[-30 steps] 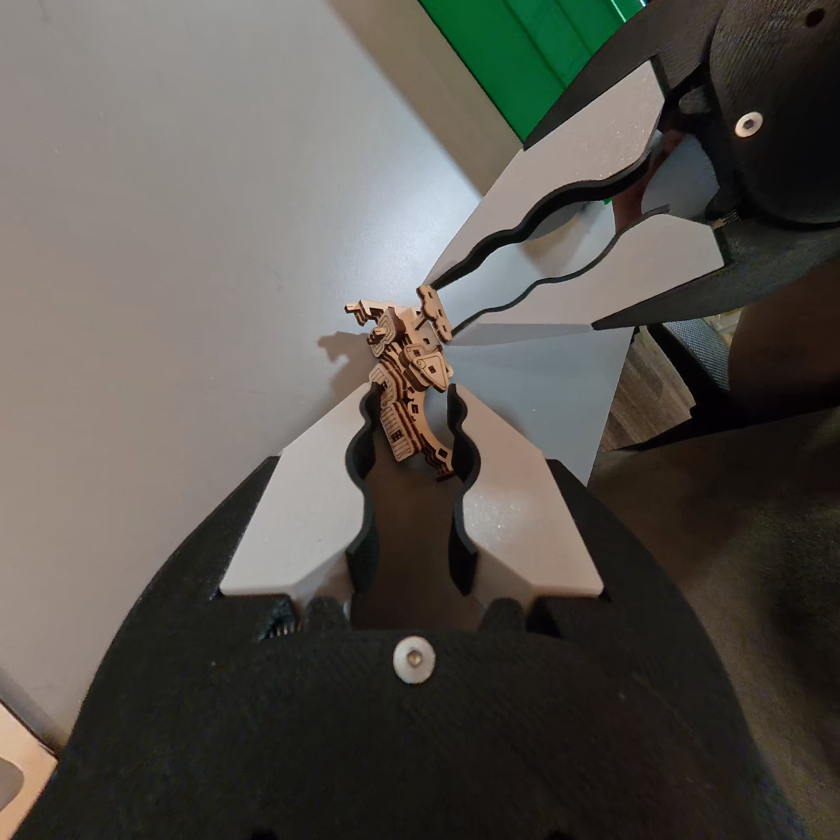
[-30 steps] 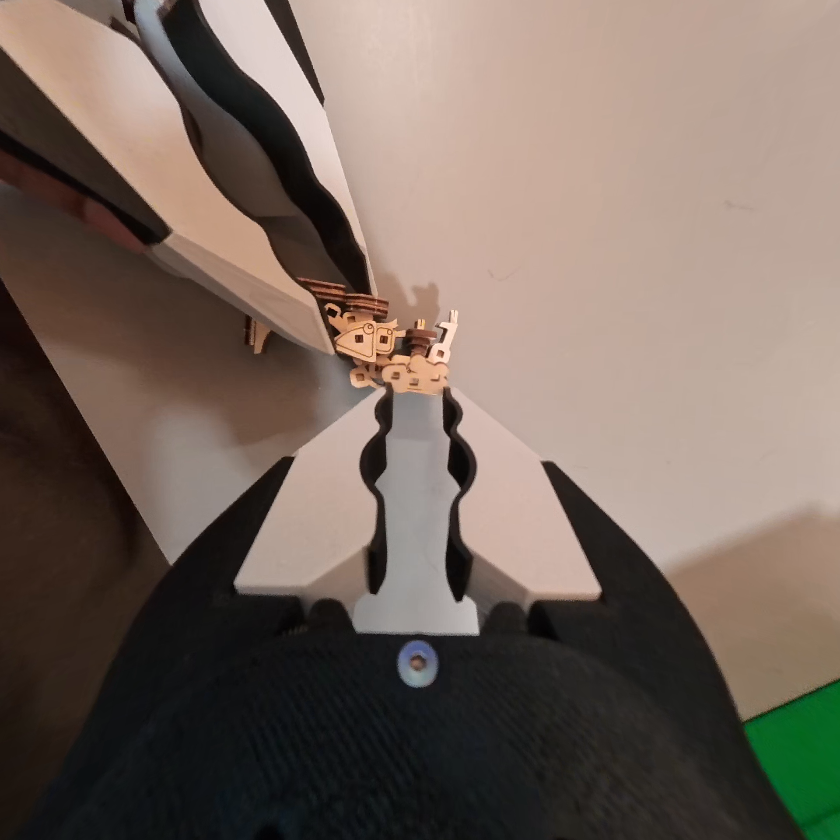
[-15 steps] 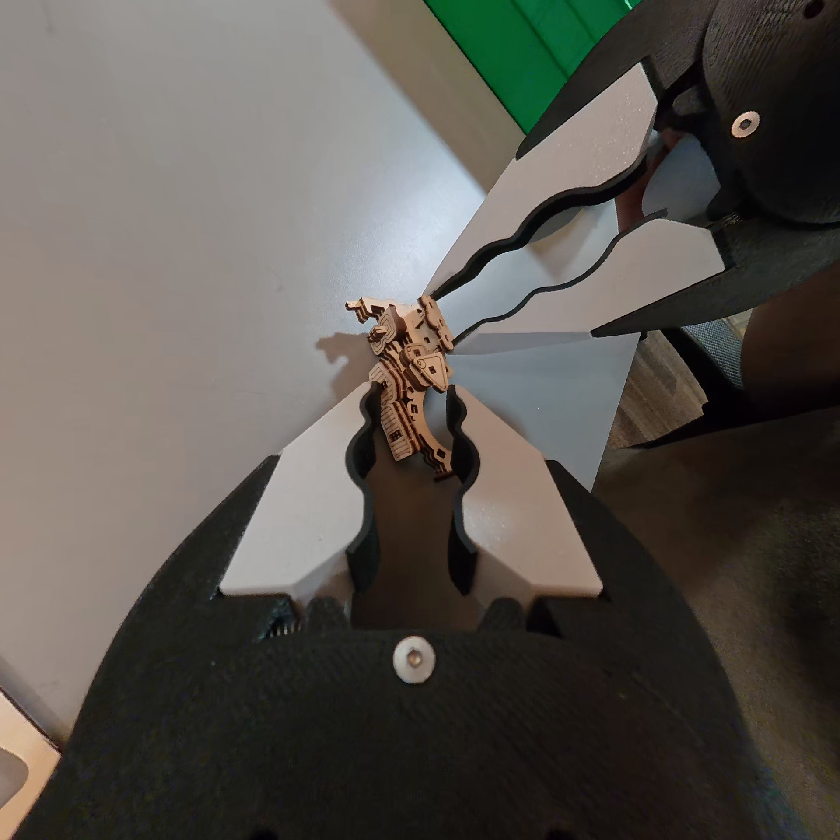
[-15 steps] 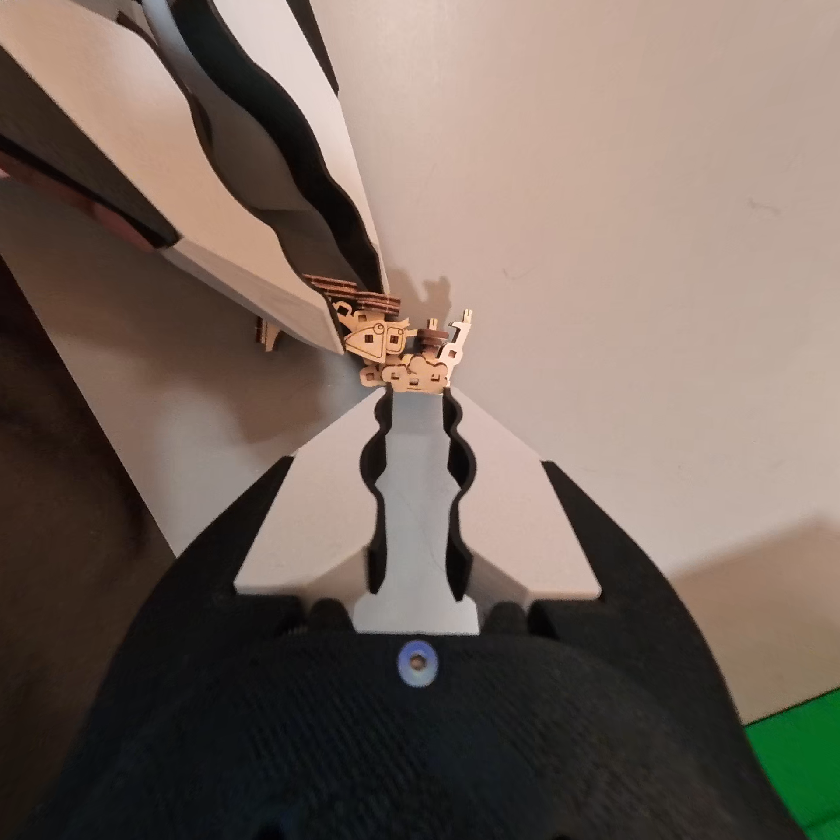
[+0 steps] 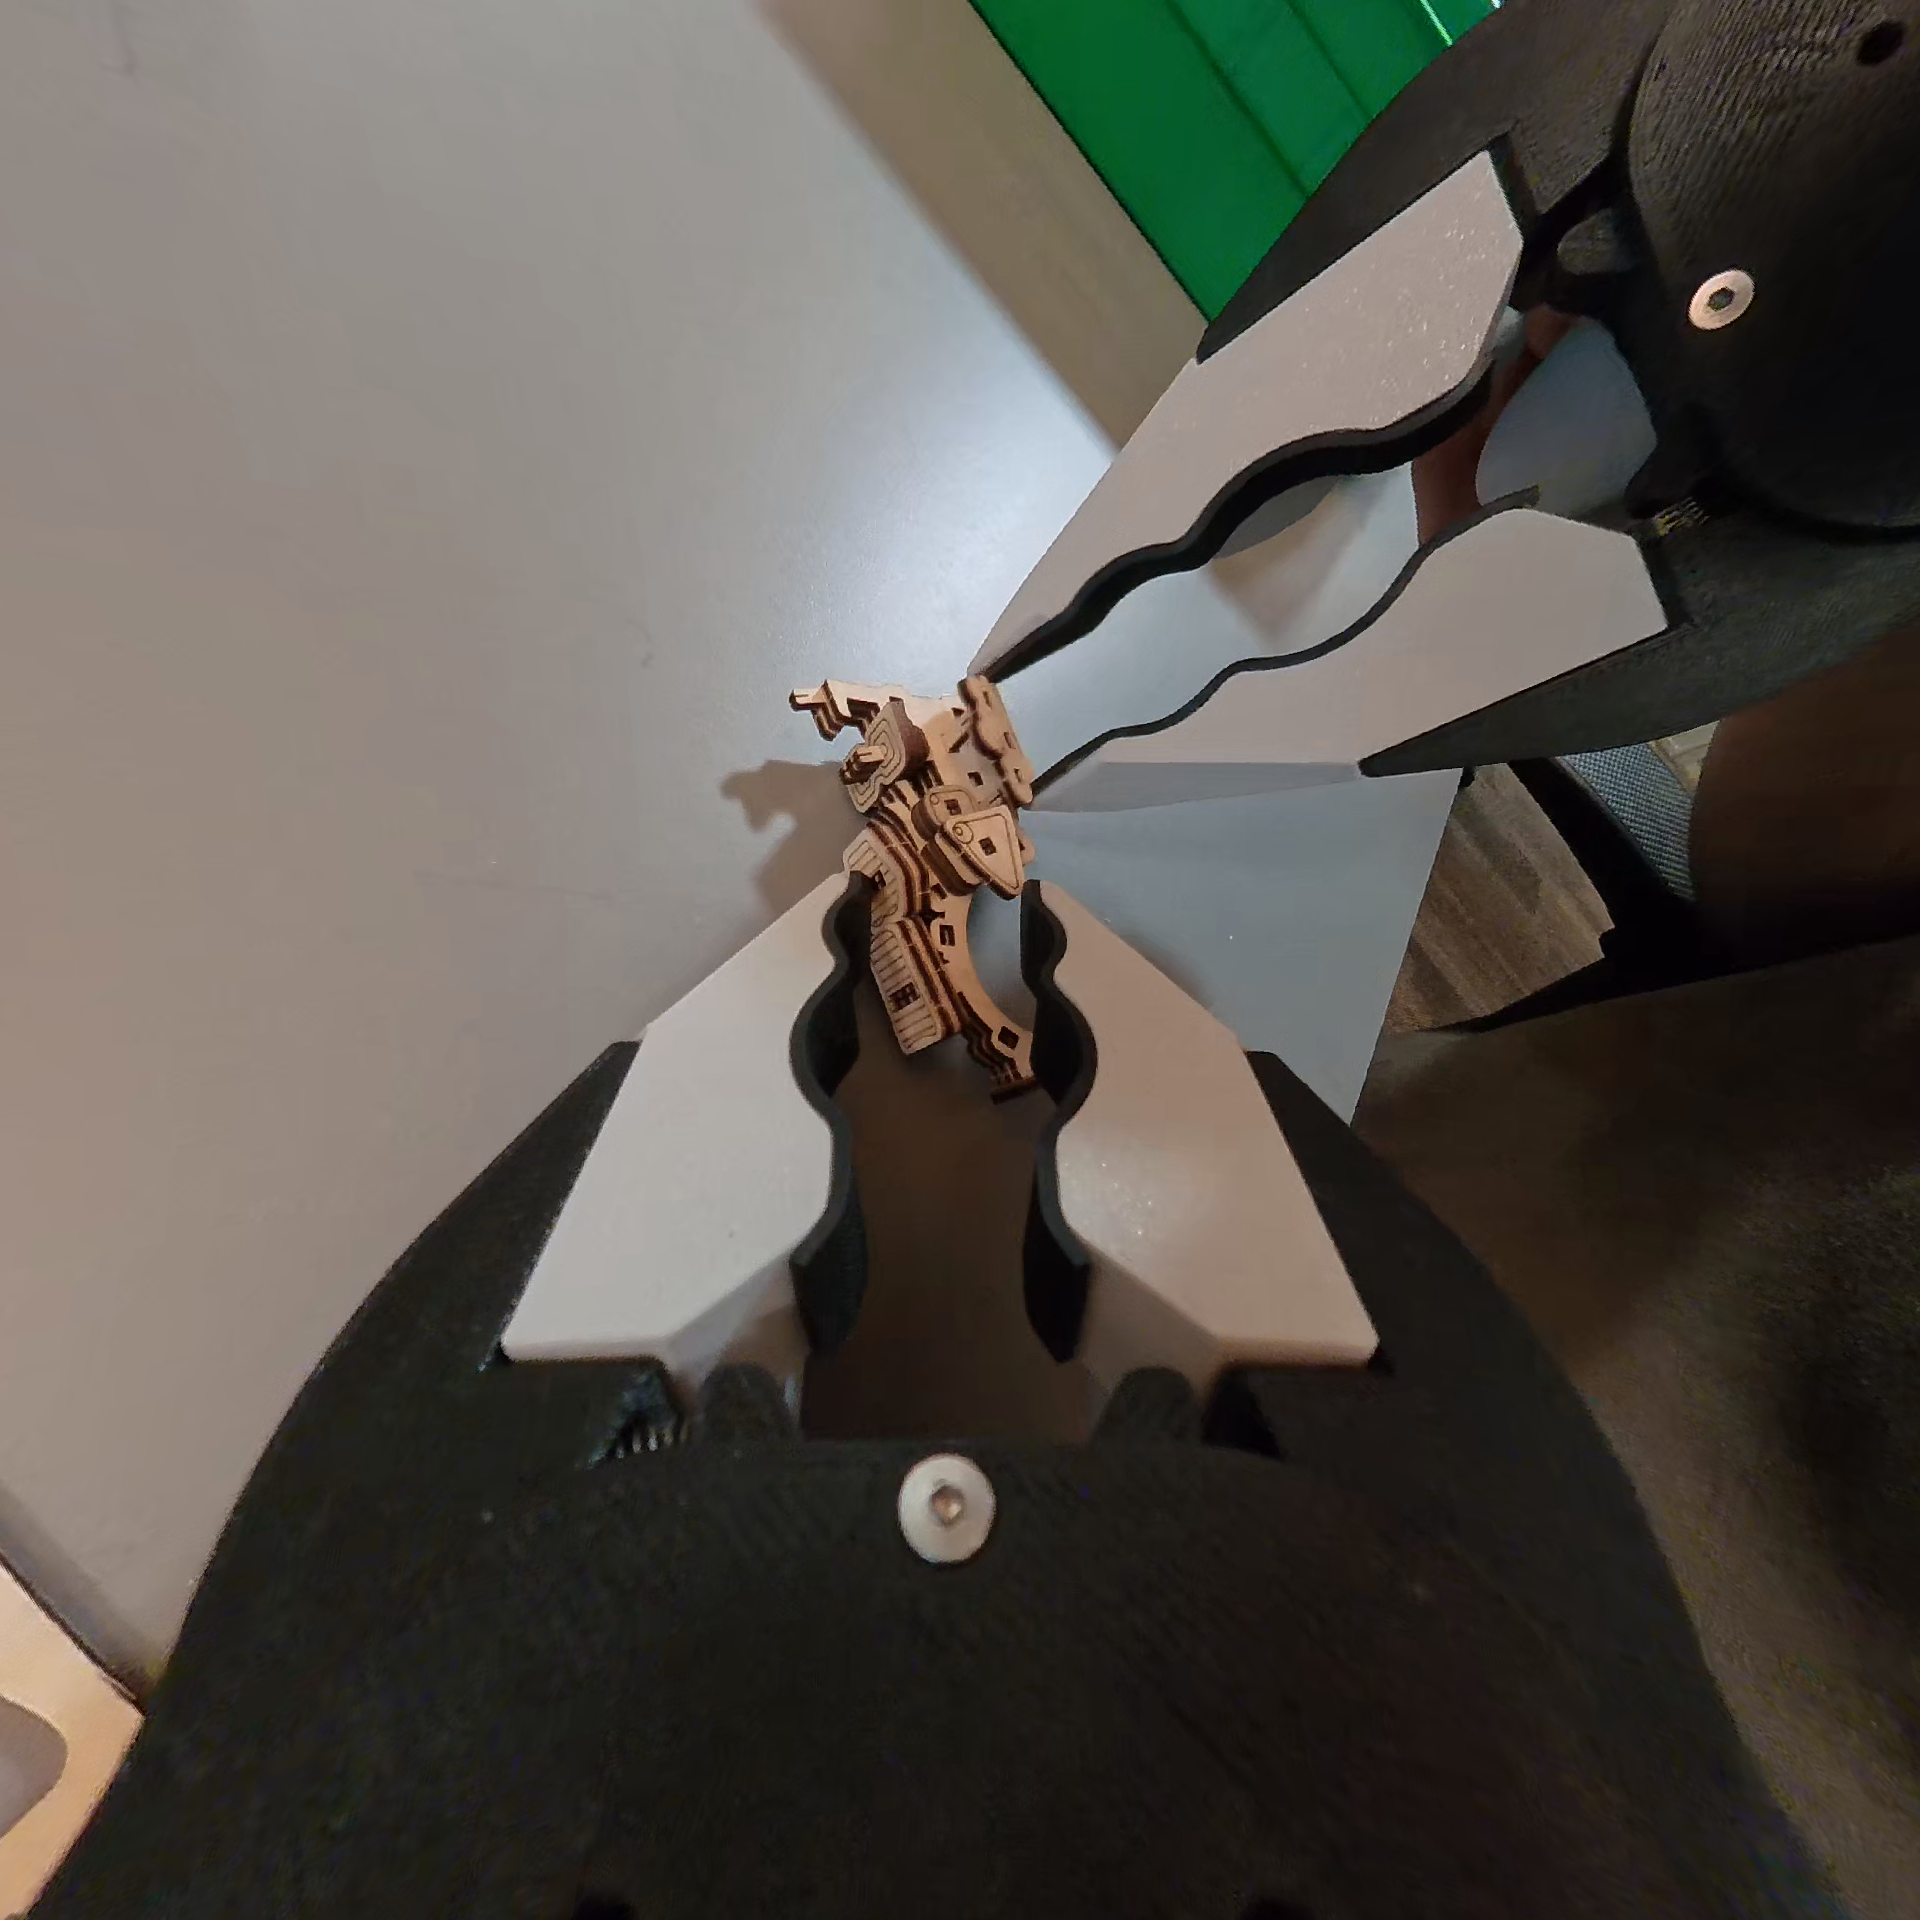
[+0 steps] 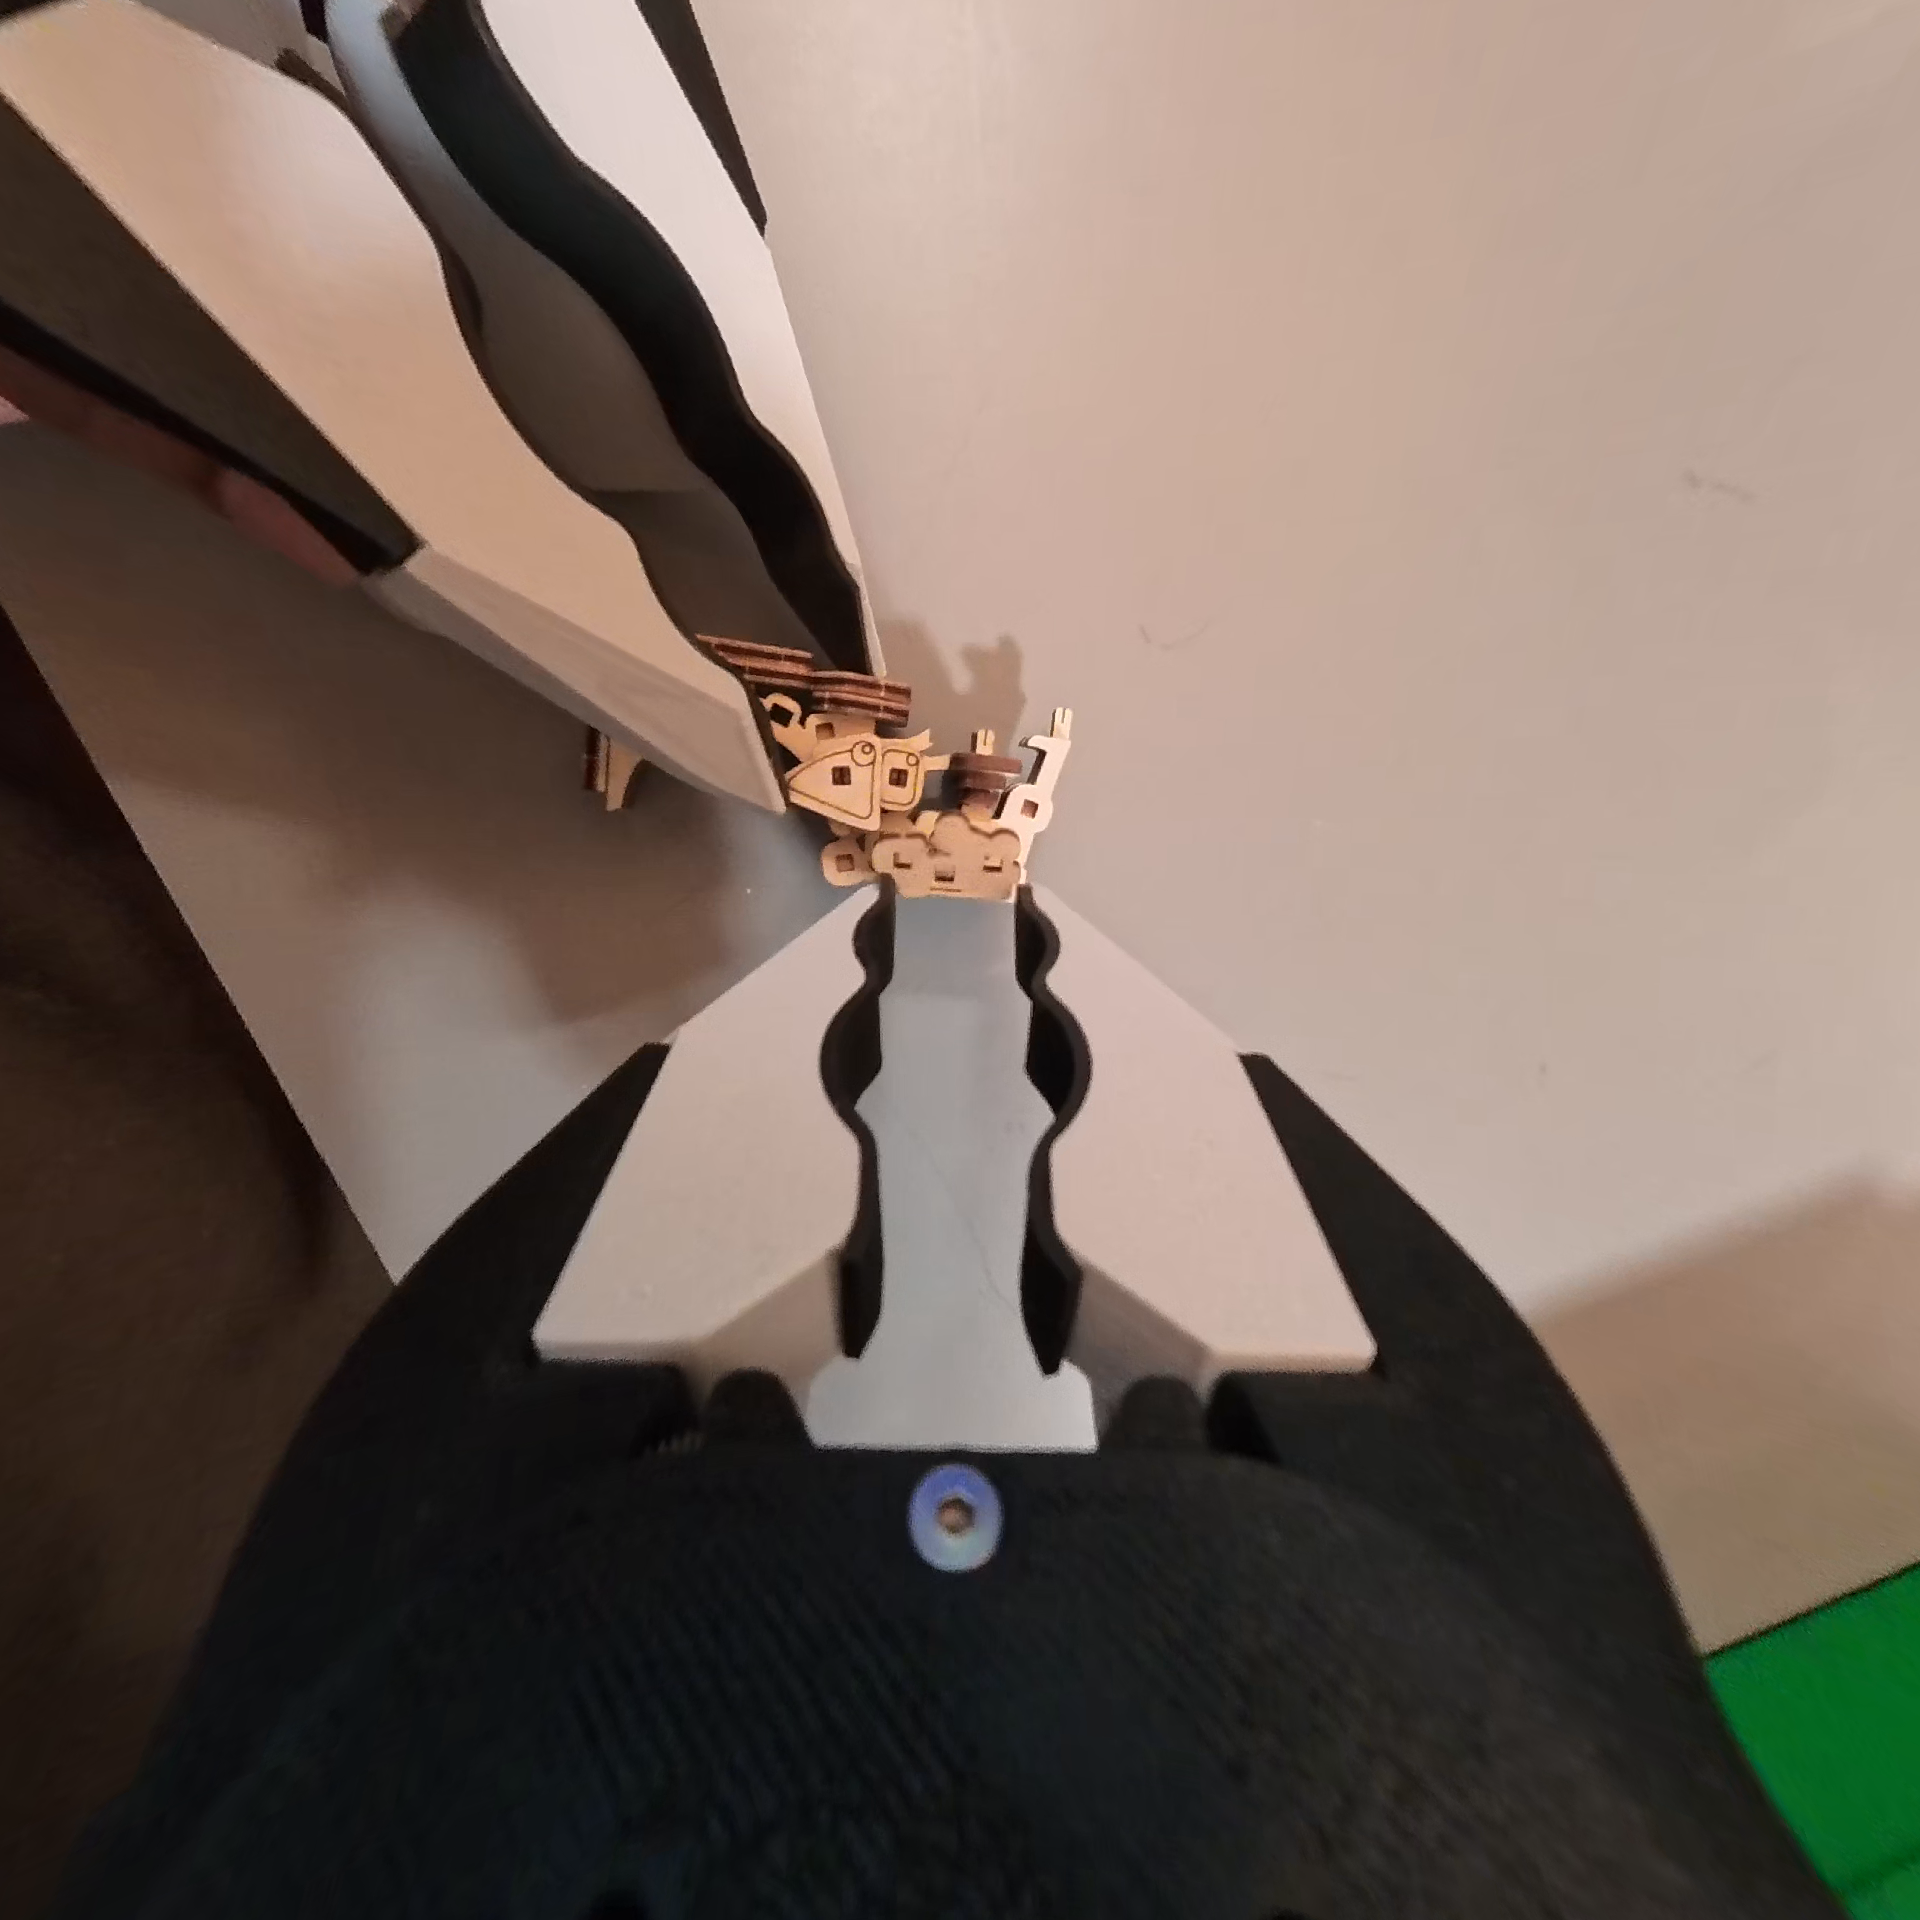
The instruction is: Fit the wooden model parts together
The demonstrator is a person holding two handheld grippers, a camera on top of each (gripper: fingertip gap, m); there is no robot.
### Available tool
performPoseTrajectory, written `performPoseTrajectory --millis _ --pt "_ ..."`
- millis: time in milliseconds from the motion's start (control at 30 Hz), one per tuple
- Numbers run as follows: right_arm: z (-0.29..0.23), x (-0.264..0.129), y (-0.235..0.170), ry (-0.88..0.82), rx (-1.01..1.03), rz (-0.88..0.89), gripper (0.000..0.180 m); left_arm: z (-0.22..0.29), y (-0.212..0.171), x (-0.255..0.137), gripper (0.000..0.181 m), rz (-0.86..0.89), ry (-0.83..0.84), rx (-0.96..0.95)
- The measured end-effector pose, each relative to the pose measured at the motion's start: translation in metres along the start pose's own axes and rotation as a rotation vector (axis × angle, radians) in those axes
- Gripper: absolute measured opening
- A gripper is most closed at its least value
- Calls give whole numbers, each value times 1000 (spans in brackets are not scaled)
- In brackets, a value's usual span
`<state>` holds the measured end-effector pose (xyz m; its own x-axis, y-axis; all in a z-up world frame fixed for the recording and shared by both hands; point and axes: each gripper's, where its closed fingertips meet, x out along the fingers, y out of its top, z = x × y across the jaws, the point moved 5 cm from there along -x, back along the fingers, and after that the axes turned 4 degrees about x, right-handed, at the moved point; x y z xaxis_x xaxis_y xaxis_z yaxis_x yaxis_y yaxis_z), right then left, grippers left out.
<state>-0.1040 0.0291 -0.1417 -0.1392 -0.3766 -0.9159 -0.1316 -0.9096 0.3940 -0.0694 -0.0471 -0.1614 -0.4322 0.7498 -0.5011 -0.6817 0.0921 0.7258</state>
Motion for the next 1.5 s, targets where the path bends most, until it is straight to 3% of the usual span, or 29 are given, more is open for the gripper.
performPoseTrajectory --millis 233,433,600,733,1133,1500 --pt "2 -5 -1 10 29 85 24 -1 -1 -1 26 4 -10 -20" --pt "16 -10 -12 -60 53 346 28 -2 -3 -5 26 10 -32 -47" --pt "11 -21 -23 -74 69 581 11 -5 -3 -6 26 16 -54 -86" --pt "1 -19 -23 19 104 696 3 -5 -3 -6 27 15 -64 -90" --pt "-5 2 -21 25 76 598 24 -5 -4 -6 27 10 -81 -103" --pt "-5 4 -17 35 108 594 23 -5 -6 -7 27 4 -80 -109"
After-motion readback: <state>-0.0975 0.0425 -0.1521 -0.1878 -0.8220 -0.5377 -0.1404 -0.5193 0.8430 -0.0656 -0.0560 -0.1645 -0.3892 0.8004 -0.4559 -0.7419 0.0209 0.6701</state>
